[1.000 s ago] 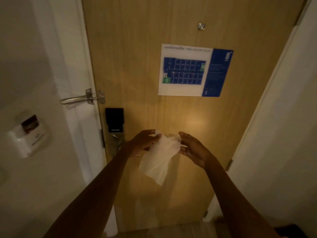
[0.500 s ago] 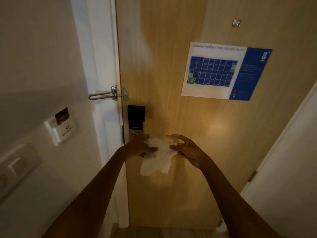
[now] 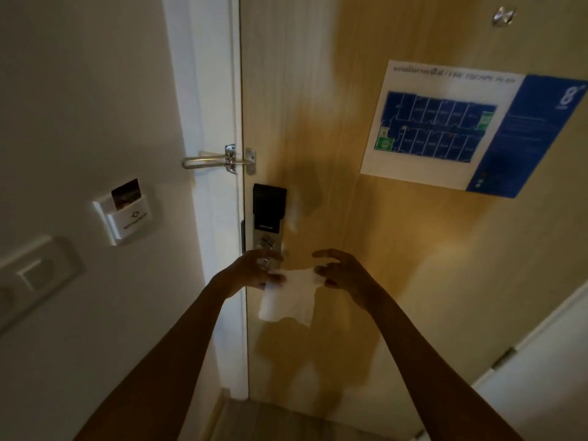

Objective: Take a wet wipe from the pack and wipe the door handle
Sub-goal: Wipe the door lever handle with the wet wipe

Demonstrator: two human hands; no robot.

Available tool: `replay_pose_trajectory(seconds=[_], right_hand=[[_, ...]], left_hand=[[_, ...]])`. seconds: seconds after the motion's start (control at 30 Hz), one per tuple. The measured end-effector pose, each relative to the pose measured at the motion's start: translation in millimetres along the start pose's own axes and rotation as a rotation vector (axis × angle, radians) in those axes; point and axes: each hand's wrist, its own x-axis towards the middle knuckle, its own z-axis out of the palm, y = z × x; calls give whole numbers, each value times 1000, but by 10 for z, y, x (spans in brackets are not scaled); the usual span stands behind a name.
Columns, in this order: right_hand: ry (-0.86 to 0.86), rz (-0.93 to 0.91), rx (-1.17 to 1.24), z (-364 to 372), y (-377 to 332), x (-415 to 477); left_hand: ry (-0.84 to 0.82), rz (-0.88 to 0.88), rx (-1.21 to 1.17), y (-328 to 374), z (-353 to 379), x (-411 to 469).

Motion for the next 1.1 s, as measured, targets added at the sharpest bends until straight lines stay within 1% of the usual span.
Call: replay_pose_trajectory(seconds=[0.07,0.13,0.2,0.3,0.43,0.53,0.63,0.7,0.77,0.83,0.87,0.93,1.0,1.1], right_hand=[[-22,27,76,-46,32,41],[-90,58,127,-82,67,62],[-130,72,91,-114,92,85],[-91,52,-37,-135,67,123],[-27,79,-93,-103,-7,146],[13,97,-143,-58,14,160],[30,105,-128,-6,67,162],[-5,91,-129,17,97,132],[-91,44,-157,27,127,97],[-165,-9,-232,55,152,75],[-172,-25,-296,79,171,80],[-142,-74,-442,143,214,105],[-92,-136,-512,216,268,135],[3,-182,-646,296,355,200]], left_hand=[[25,16,-36,-21,-6,2],[43,29,-93,-28,23,-9],[91,18,-76,-41,64,-16],[178,6,-10,-91,102,-4],[223,18,0,-145,100,-24],[214,53,51,-179,80,-62],[188,44,139,-235,44,-90],[180,38,223,-279,37,-95],[183,6,232,-337,23,-96],[172,-5,195,-413,-11,-91],[157,-2,181,-443,-32,-86],[113,7,184,-483,-62,-68],[86,4,233,-496,-85,-40],[60,-14,299,-522,-168,27]])
